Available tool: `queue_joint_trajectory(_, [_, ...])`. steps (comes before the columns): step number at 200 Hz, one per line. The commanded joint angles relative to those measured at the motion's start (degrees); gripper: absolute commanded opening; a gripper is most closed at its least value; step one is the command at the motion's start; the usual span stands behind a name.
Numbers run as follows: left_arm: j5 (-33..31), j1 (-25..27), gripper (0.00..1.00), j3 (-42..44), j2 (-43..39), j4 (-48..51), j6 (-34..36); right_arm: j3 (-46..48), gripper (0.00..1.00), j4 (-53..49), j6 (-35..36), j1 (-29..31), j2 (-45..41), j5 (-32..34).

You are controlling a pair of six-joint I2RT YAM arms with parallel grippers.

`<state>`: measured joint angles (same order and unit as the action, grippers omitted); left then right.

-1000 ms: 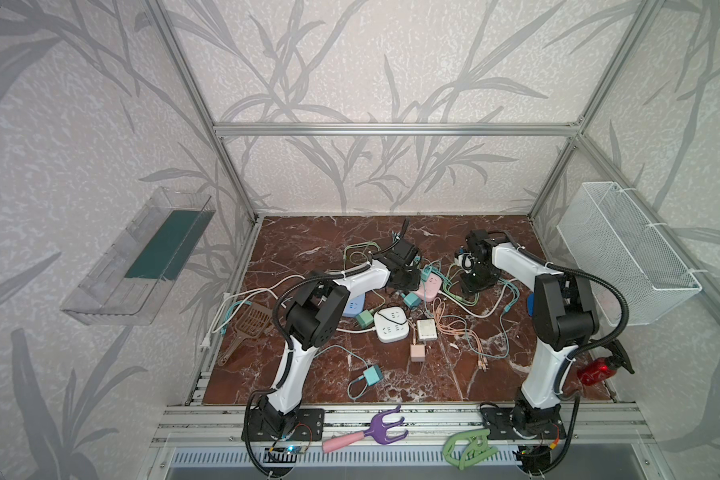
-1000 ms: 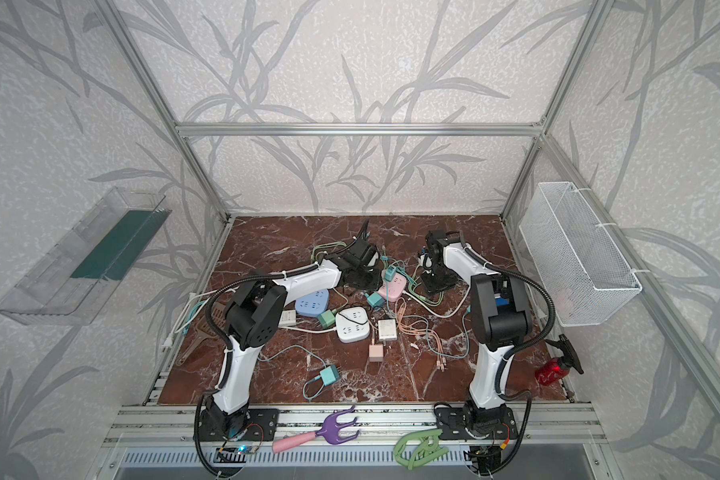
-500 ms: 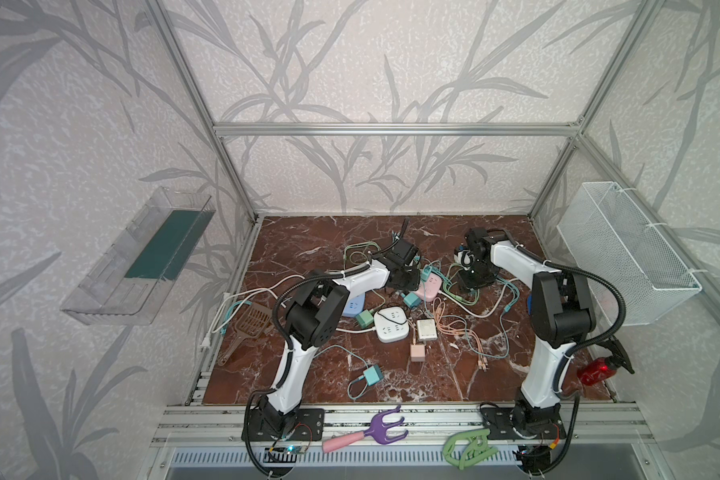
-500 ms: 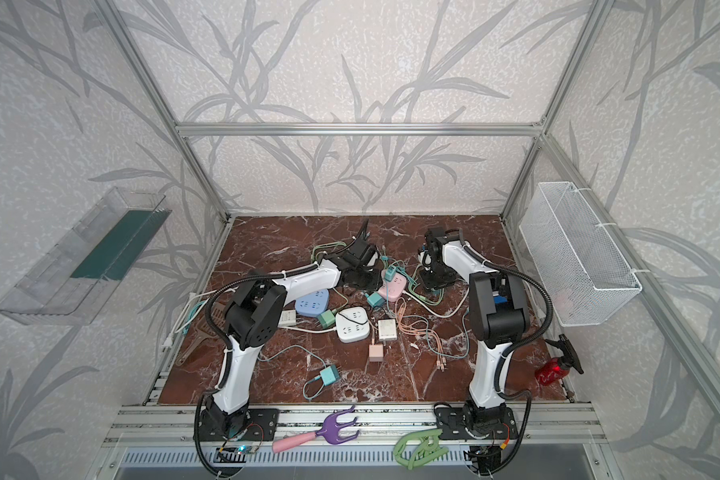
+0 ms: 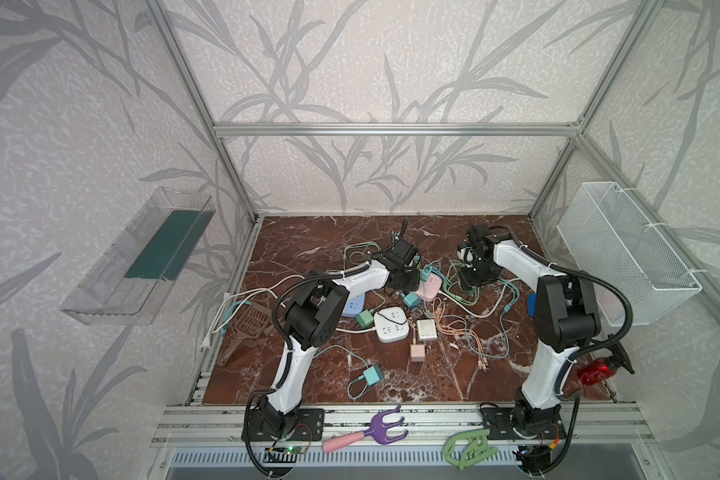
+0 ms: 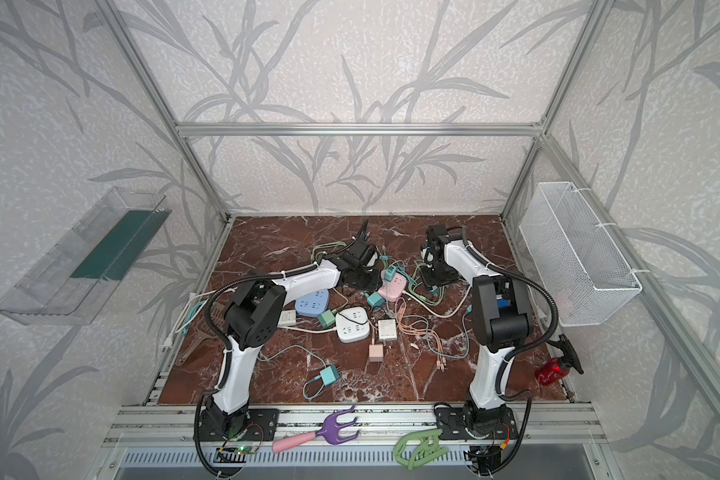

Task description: Pull the plug off the socket

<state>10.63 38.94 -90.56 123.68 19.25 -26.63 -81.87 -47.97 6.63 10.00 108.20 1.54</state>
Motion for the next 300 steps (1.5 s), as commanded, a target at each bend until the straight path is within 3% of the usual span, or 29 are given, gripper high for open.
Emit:
queue_joint_trajectory(1, [-1.2,-0.1,0.37,2.7,0.7,6.8,0.7,-2.1,0.65,-1.0,-0.6,-0.4,-4.2,1.6])
queue_joint_trajectory(23, [-1.4,-0.1,0.37,2.8,0.6,6.8,0.7,-1.7,0.65,0.2,0.0,-0.2,-6.5,1.2])
queue_joint_trajectory(65, [-1.0,-0.3,0.37,3.1,0.4,6.3,0.3,7.3,0.65,11.7,6.6,2.2,-13.5,-7.1])
queue_joint_trajectory(113, [-0.8,-0.4,0.38,3.3,0.2,6.2,0.0,14.2,0.65,20.8,12.2,6.7,-15.3,-11.0])
queue_joint_trajectory(214, [-0.2,-0.7,0.37,3.5,0.2,5.8,-0.2,16.8,0.64,32.1,14.7,6.8,-11.0,-23.1])
queue_joint_trajectory(300, [0.0,-0.9,0.37,3.4,0.4,5.7,-0.7,13.9,0.61,34.5,14.0,7.3,-5.7,-24.8])
